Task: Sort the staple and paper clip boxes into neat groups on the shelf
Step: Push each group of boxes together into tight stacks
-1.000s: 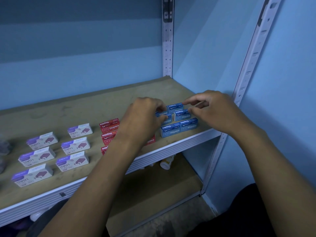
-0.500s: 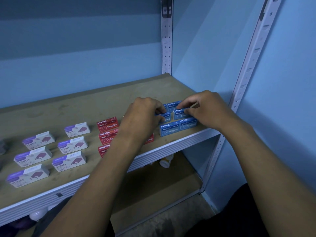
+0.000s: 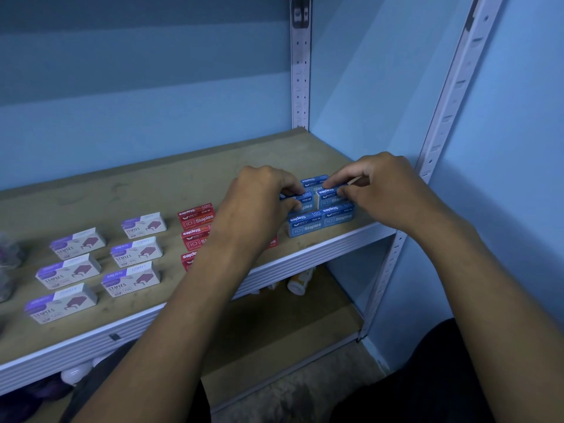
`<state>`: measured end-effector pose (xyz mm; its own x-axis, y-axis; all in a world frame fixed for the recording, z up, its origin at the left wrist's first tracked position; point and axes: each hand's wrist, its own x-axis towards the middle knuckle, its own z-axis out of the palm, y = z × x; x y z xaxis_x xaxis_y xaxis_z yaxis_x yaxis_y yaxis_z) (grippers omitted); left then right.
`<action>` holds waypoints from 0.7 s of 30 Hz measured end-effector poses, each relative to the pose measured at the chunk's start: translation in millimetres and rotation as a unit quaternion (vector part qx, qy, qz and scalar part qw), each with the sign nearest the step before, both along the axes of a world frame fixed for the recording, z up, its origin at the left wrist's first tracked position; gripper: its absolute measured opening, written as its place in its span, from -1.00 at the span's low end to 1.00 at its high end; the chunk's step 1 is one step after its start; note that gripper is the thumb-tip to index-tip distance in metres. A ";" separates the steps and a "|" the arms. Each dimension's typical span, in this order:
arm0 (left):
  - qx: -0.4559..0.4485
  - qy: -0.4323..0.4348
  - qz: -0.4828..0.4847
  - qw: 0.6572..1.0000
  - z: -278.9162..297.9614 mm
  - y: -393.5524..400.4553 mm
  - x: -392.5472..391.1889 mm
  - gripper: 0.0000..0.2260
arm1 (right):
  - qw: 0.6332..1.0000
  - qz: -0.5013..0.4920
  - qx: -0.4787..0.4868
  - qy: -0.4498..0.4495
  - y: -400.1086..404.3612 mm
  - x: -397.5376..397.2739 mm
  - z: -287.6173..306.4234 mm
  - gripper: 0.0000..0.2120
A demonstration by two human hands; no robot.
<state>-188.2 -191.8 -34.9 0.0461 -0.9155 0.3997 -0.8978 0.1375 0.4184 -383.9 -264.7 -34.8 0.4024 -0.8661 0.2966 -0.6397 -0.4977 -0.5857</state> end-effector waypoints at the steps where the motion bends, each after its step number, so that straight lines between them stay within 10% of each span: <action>1: 0.002 0.000 0.000 1.000 -0.3 0.9 -1.1 -0.80 | 1.000 -0.001 0.001 0.001 0.5 -0.3 0.2 -0.77; 21: 0.008 -0.020 0.005 1.000 -7.5 9.2 -10.5 -0.84 | 0.995 0.039 0.070 0.063 13.9 -7.5 -2.1 -0.78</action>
<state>-198.7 -182.6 -42.3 0.0403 -0.9216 0.3860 -0.9149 0.1213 0.3850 -391.4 -250.8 -36.9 0.4959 -0.8603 0.1182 -0.6756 -0.4678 -0.5698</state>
